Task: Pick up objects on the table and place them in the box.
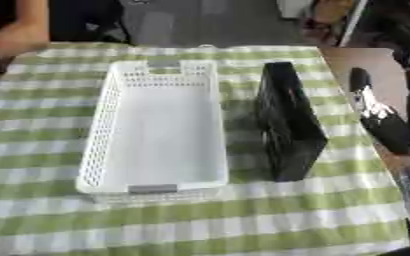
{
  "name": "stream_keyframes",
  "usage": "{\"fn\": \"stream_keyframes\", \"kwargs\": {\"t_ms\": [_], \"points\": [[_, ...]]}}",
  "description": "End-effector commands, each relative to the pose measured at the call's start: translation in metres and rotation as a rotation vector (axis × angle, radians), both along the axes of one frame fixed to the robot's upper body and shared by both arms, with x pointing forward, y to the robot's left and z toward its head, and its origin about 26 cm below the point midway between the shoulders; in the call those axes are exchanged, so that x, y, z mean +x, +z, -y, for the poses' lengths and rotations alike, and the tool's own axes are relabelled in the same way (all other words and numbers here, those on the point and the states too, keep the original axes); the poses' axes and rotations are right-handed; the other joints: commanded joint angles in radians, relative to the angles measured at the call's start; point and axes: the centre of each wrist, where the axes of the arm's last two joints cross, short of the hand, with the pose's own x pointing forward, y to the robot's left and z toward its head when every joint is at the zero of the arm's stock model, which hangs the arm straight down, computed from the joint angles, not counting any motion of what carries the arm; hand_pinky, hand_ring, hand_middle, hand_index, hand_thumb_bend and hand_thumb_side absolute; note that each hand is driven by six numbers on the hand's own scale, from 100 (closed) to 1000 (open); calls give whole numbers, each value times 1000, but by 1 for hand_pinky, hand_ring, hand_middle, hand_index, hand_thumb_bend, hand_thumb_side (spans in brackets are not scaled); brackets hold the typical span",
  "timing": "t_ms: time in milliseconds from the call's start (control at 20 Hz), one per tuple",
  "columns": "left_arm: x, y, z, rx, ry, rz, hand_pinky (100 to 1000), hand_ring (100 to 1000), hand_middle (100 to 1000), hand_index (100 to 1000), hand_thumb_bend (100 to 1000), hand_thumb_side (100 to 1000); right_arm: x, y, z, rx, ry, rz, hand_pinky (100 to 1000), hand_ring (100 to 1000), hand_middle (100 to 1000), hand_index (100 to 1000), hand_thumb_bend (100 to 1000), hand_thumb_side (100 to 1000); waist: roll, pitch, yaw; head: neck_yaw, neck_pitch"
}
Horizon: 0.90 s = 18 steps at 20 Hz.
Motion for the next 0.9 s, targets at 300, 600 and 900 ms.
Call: {"fn": "stream_keyframes", "kwargs": {"t_ms": [300, 600, 900], "points": [[-1, 7, 1, 12, -9, 27, 660, 658, 799, 739, 510, 811, 0, 8, 1, -12, -3, 24, 971, 1000, 1000, 985, 347, 627, 1, -8, 0, -12, 1], [-1, 7, 1, 11, -8, 26, 660, 658, 798, 738, 510, 811, 0, 8, 1, -14, 0, 21, 972, 1000, 1000, 985, 345, 626, 1, -8, 0, -7, 1], [-1, 7, 1, 12, -8, 25, 660, 658, 798, 738, 510, 812, -1, 11, 1, -135, 15, 14, 935, 1000, 1000, 964, 331, 622, 1, -8, 0, -5, 1]]}}
